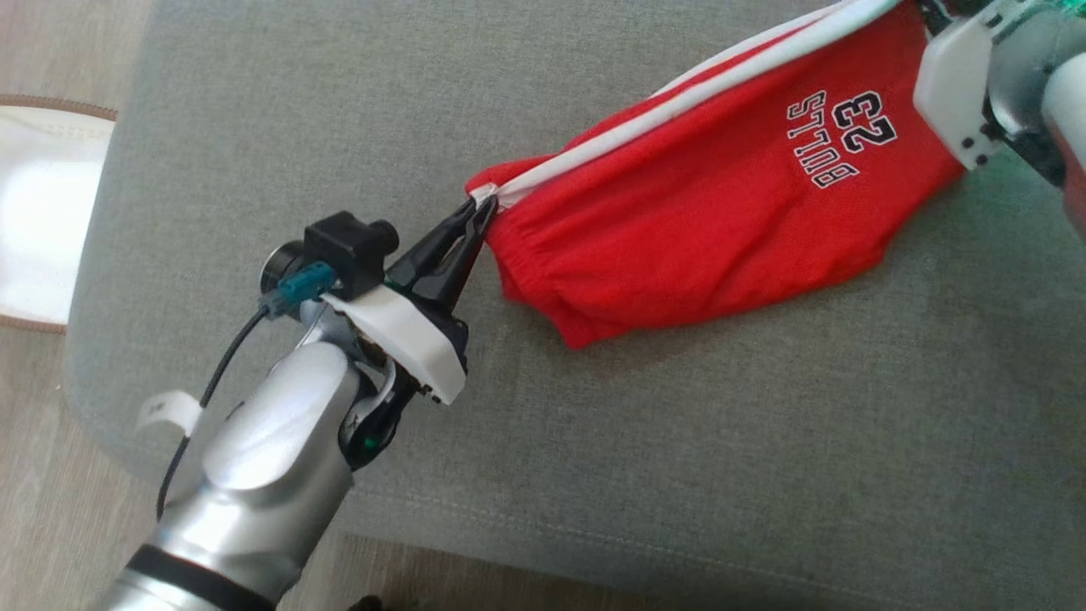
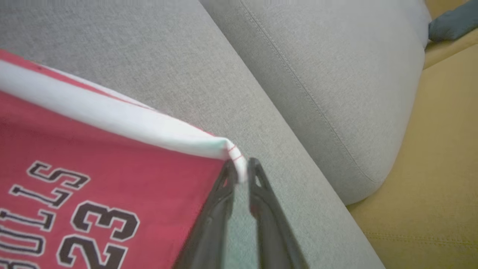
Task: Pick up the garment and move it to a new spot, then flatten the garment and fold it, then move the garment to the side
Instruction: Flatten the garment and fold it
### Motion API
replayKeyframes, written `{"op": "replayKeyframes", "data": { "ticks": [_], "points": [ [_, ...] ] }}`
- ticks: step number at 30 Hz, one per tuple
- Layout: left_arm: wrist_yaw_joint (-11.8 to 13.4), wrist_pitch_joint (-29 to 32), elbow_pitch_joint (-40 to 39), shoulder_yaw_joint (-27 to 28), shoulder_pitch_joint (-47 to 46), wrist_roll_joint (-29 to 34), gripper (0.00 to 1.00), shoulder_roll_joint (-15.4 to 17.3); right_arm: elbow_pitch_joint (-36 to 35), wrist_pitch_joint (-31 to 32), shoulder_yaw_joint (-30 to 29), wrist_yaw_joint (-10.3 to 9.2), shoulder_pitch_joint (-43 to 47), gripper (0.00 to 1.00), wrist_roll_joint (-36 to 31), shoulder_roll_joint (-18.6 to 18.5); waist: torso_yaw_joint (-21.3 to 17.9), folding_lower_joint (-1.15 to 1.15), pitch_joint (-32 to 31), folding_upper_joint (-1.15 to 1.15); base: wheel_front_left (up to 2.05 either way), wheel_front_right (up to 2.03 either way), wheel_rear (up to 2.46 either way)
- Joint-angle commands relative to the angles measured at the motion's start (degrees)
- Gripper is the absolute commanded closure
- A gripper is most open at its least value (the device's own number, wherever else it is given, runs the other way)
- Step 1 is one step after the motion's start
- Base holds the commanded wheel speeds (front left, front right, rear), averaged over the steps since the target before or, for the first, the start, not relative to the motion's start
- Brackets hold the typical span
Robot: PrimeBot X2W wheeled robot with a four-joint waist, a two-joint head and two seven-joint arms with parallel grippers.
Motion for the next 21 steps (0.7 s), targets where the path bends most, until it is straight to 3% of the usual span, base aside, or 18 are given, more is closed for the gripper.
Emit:
{"op": "replayKeyframes", "data": {
  "ticks": [1, 2, 6, 16, 21],
  "points": [
    [0.1, -0.6, -0.8, 1.8, -2.5, -0.5, 0.17, 1.1, -0.4, -1.1, -0.5, -0.06, -1.5, 0.00, -0.5, 0.7, -0.3, -0.01, 0.1, 0.00, 0.00, 0.00, 0.00],
    [0.1, -0.6, -0.2, 2.0, -2.7, -0.5, 0.00, 1.1, 0.3, -2.0, -0.1, -0.06, -1.5, 0.00, -0.5, 1.4, -0.6, -0.01, 0.1, 0.00, 0.00, 0.00, 0.00],
    [0.2, -0.8, 1.0, 3.4, -3.1, -0.4, 0.00, 1.0, 3.3, -6.3, -1.3, -0.06, -2.1, 0.00, -0.8, 3.4, -2.0, -0.01, -0.5, 0.00, 0.00, 0.00, 0.00],
    [3.1, -0.8, -4.1, 11.3, 0.8, 1.7, 0.00, 1.7, 10.5, -24.8, -13.6, -0.06, 2.6, 0.00, -1.8, 10.3, -7.1, -0.01, -7.3, 0.00, 0.00, 0.00, 0.00],
    [5.4, -0.8, -8.4, 16.5, 4.7, 2.3, 0.00, 1.9, 9.2, -28.4, -19.8, -0.06, 6.7, 0.00, -2.9, 14.1, -9.8, -0.01, -11.6, 0.00, 0.00, 0.00, 0.00]
  ]
}}
